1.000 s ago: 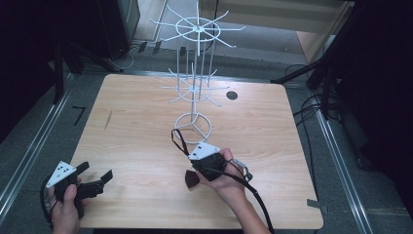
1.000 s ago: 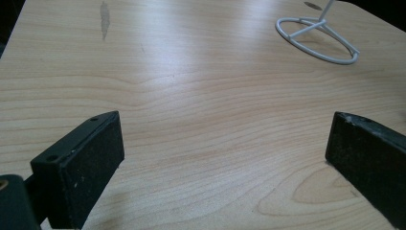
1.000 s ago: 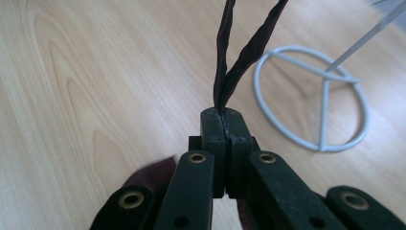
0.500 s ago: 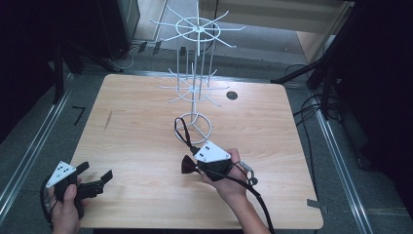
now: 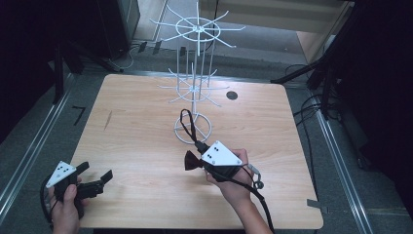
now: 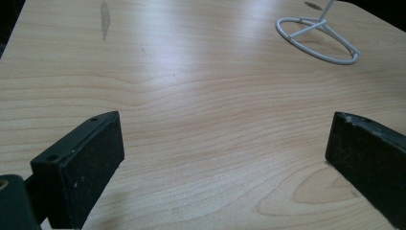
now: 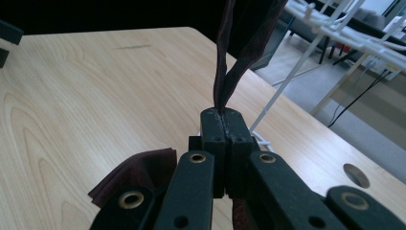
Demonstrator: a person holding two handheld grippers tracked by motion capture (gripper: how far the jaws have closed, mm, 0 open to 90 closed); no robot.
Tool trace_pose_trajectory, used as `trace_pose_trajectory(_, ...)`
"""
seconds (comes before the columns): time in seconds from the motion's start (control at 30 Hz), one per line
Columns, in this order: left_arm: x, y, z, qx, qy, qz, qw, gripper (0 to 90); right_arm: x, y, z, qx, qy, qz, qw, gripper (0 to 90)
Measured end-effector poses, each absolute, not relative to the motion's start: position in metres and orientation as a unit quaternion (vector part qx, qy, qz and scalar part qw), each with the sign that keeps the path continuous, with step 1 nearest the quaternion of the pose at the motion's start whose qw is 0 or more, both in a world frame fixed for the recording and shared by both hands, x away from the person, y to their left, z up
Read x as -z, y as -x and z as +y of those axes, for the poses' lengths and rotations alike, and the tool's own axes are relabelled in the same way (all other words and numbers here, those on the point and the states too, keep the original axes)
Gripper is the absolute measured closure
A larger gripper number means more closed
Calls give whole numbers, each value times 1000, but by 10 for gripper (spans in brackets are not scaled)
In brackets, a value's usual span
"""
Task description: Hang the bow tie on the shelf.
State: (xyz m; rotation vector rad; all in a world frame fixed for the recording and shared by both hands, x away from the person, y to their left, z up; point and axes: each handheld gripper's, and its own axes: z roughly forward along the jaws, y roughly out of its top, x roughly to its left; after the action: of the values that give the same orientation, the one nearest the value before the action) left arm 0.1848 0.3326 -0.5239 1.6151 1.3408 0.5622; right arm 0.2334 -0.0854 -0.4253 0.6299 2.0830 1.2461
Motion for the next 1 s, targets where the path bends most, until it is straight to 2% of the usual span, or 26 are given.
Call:
trace_pose_trajectory(0.47, 524, -185, 332, -229, -658, 545, 466, 2, 424, -236, -93, -464, -256, 778, 338, 900)
trace_pose_trajectory(1.0, 524, -185, 333, -229, -658, 545, 467, 2, 441, -263, -88, -444, -284, 785, 327, 900)
